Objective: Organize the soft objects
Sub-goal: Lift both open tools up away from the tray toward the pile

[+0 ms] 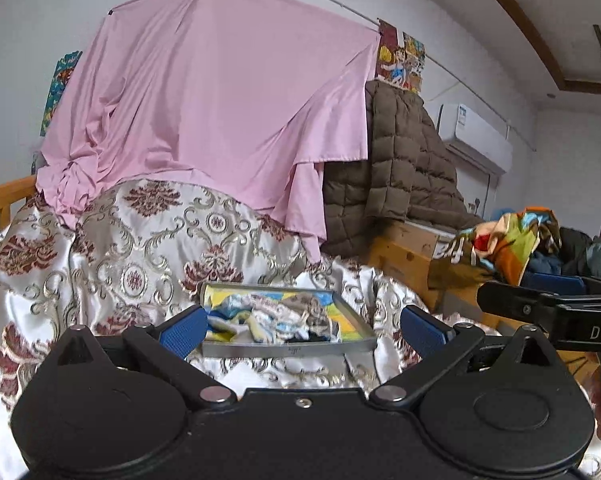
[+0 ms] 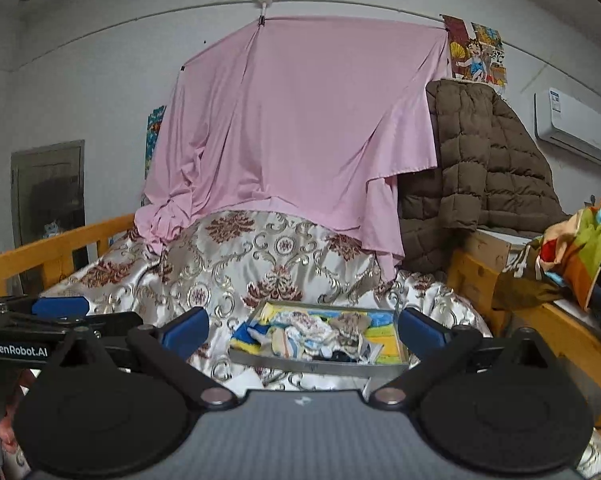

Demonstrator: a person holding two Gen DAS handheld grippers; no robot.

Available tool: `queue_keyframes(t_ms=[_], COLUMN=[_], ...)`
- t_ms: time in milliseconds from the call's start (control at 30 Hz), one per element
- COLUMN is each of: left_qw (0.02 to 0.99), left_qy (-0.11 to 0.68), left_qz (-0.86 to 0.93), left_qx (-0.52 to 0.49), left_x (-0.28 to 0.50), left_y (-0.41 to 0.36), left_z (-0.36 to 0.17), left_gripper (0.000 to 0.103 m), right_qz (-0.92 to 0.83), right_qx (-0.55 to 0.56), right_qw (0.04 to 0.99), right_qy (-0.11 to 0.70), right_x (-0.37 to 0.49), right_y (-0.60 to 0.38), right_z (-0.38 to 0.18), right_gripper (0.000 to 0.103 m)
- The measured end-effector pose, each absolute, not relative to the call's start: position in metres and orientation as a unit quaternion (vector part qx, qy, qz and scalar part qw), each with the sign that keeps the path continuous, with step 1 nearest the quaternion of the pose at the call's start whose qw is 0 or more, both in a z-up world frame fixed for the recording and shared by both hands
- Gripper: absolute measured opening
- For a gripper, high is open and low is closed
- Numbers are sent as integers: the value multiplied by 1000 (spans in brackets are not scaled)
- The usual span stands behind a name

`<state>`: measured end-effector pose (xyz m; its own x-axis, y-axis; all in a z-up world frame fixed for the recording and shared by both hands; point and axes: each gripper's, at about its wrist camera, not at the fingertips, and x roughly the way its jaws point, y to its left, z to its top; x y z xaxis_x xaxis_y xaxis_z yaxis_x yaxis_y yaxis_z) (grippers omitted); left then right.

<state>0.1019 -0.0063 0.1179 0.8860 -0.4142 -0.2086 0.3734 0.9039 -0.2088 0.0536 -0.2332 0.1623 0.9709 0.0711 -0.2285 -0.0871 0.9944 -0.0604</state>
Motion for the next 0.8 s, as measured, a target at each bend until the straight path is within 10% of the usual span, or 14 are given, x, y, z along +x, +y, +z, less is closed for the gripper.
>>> queue_keyframes(t_ms=[800], left_qw=[959], left_qy=[212], left_qz=[-181], left_qx=[-51], left_x=[98], left_y=[-2], left_z=[24], left_gripper=[102], right_qz=[3], right_qx=[26], right_qw=[979], right_qy=[202], right_x=[45], right_y=[-251], right_z=[54], right_gripper=[103])
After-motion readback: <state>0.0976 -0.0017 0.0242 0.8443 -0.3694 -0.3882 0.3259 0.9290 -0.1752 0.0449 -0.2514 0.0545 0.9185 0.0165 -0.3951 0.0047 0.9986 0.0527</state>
